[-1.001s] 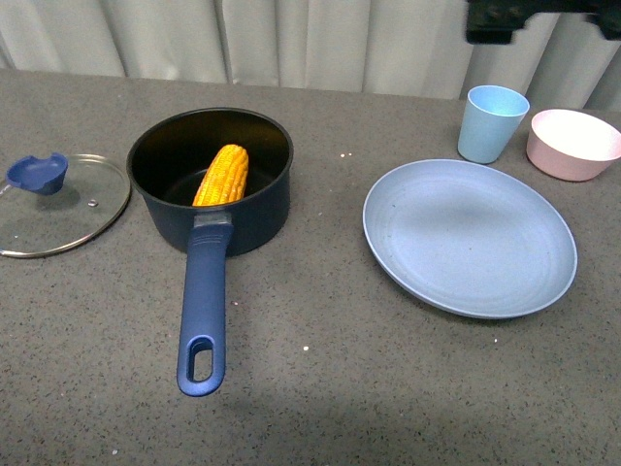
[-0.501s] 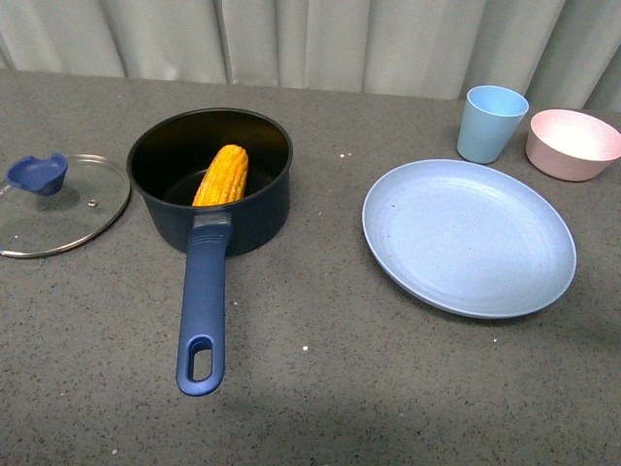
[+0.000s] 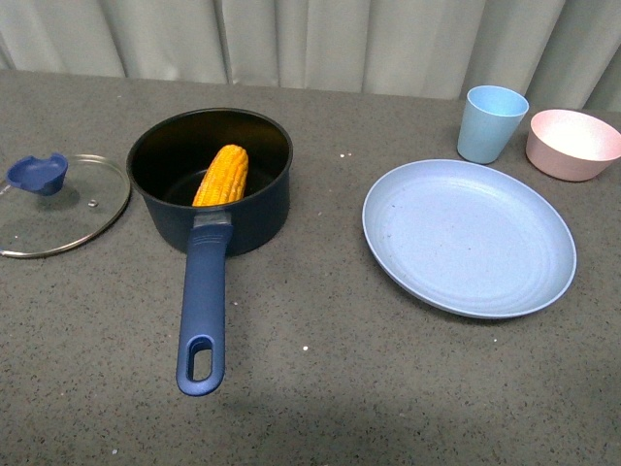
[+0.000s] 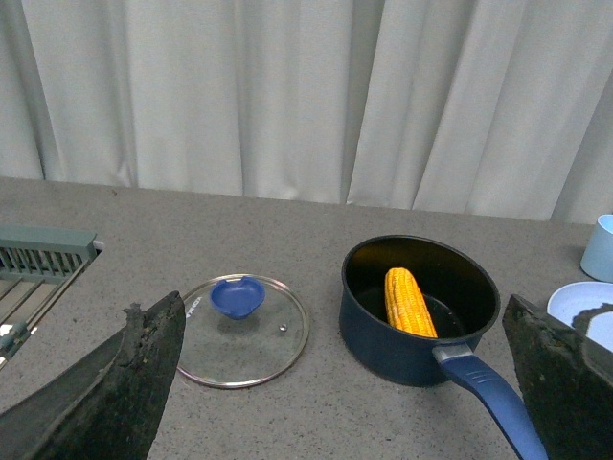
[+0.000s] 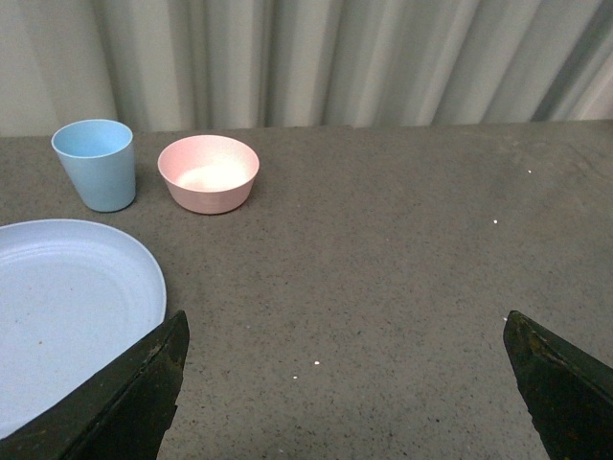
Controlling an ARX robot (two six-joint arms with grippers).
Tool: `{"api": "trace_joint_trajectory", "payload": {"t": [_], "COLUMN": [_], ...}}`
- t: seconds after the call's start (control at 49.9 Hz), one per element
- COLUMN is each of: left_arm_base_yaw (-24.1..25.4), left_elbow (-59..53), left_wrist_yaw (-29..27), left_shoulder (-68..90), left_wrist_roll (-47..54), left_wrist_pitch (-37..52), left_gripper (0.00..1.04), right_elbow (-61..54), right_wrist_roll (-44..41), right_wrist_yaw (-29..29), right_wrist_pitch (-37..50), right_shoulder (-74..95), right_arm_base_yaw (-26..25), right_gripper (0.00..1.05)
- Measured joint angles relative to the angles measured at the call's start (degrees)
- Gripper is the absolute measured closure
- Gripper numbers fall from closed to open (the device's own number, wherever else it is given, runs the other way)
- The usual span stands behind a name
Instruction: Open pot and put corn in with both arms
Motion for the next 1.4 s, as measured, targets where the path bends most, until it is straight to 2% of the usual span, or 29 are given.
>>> {"api": "trace_joint_trajectory", "payload": {"t": [0.12, 0.26, 0.28, 0.32, 0.4, 0.481, 0.901, 0.941, 1.061, 1.402], "left_arm_base_yaw": [0.0, 0.0, 0.0, 0.0, 0.0, 0.0, 0.0, 0.0, 0.0, 0.0], "left_elbow": [0.0, 0.0, 0.0, 0.0, 0.0, 0.0, 0.0, 0.0, 0.0, 0.0], "left_wrist_yaw": [0.0, 0.0, 0.0, 0.0, 0.0, 0.0, 0.0, 0.0, 0.0, 0.0], "left_shoulder": [0.0, 0.0, 0.0, 0.0, 0.0, 0.0, 0.0, 0.0, 0.0, 0.0], "left_wrist_roll": [0.0, 0.0, 0.0, 0.0, 0.0, 0.0, 0.0, 0.0, 0.0, 0.0], "left_wrist_pitch": [0.0, 0.0, 0.0, 0.0, 0.0, 0.0, 0.0, 0.0, 0.0, 0.0], "left_gripper": [0.06, 0.06, 0.06, 0.06, 0.06, 0.06, 0.06, 0.06, 0.06, 0.06], "right_elbow": [0.0, 0.0, 0.0, -0.6, -1.7, -1.7, -1.7, -1.7, -1.6, -1.6], "right_wrist_roll": [1.7, 2.3, 2.3, 1.9, 1.2, 1.0, 0.6, 0.5, 0.4, 0.4], "right_wrist_yaw": [0.5, 0.6, 0.2, -4.6, -21.0, -28.1, -29.1, -29.1, -29.2, -29.2], "right_wrist_pitch": [-7.1, -7.9, -7.9, -5.8, -1.2, -1.7, -7.3, -7.9, -17.1, -17.9], "right_shoulder": [-8.5, -11.5, -11.6, -12.5, -15.2, -17.7, -23.1, -23.6, -30.8, -33.2], "right_arm_base_yaw": [0.5, 1.1, 1.1, -0.3, -5.7, -7.1, -7.5, -7.5, -7.5, -7.5], "right_gripper": [0.09, 0.09, 0.09, 0.13, 0.27, 0.41, 1.03, 1.03, 1.04, 1.04]}}
